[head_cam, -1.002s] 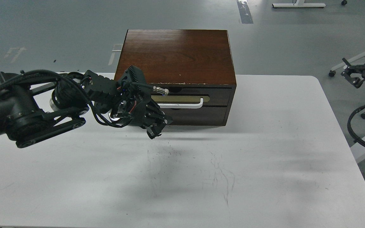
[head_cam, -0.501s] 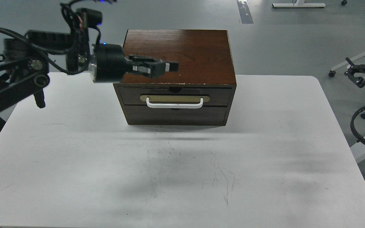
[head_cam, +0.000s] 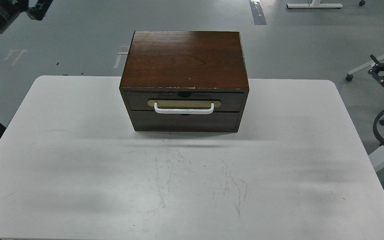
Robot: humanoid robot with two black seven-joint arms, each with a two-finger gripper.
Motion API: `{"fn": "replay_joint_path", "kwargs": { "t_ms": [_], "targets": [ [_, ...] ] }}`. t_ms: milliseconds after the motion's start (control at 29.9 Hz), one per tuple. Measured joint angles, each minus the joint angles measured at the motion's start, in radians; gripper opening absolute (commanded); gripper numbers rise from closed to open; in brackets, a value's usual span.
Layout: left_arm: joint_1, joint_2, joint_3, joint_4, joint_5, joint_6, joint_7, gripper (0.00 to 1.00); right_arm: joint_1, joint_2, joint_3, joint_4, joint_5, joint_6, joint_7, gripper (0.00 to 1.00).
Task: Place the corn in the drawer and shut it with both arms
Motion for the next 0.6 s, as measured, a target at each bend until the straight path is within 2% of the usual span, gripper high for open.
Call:
{"fn": "replay_joint_path", "kwargs": {
  "t_ms": [200, 434, 601],
  "targets": [
    [0.127, 0.000, -0.025, 0.084, -0.193, 0.000, 0.002, 0.96, -0.005, 0.006, 0.015, -0.001, 0.006, 0.000, 0.005, 1.00],
    [0.267, -0.016, -0.137, 0.127, -0.224, -0.001, 0.006, 0.96, -0.009, 0.053, 0.073, -0.010, 0.013, 0.000, 0.001, 1.00],
    [0.338, -0.044, -0.154, 0.155, -0.226, -0.001, 0.007, 0.97, -0.011, 0.115, 0.100, -0.068, 0.028, 0.000, 0.003, 1.00]
  ]
}}
